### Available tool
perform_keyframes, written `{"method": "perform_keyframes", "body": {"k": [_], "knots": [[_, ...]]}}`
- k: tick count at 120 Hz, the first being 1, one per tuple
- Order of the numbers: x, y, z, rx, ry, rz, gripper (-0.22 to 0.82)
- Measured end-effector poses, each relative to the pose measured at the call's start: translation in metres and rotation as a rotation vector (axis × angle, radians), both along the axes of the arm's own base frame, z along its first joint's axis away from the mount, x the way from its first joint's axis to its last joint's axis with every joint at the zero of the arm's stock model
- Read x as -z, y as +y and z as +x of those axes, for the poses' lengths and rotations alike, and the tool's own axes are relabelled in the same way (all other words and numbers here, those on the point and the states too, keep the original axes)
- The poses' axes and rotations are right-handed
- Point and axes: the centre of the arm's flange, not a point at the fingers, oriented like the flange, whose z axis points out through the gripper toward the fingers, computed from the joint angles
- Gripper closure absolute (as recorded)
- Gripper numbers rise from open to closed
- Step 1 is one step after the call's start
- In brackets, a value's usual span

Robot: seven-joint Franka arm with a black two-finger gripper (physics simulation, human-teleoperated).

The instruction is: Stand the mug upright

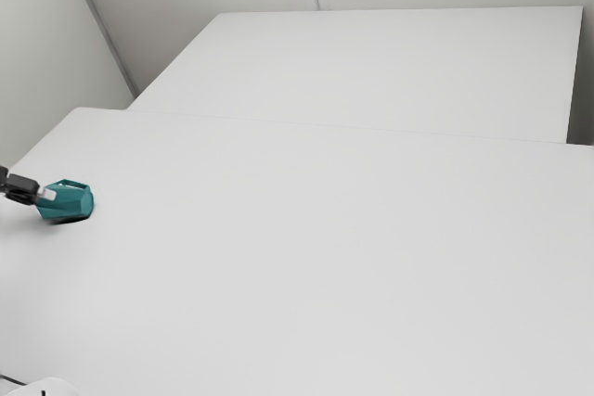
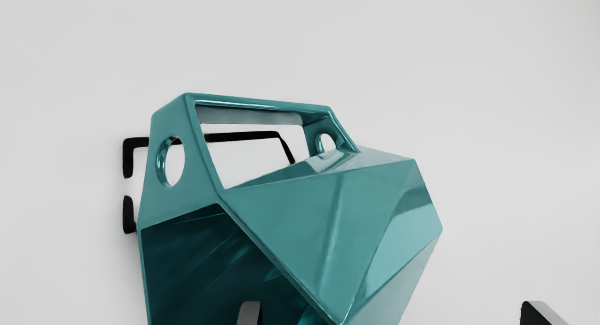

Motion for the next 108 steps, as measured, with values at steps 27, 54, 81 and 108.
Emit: {"method": "perform_keyframes", "body": {"k": [27, 54, 81, 108], "knots": [[0.001, -0.004, 0.003, -0.006, -0.023, -0.032, 0.00], [0.005, -0.005, 0.002, -0.015, -0.027, -0.050, 0.13], [0.011, -0.005, 0.003, -0.016, -0.024, -0.059, 0.48], [0.000, -0.009, 0.007, -0.005, -0.037, -0.059, 0.66]]}}
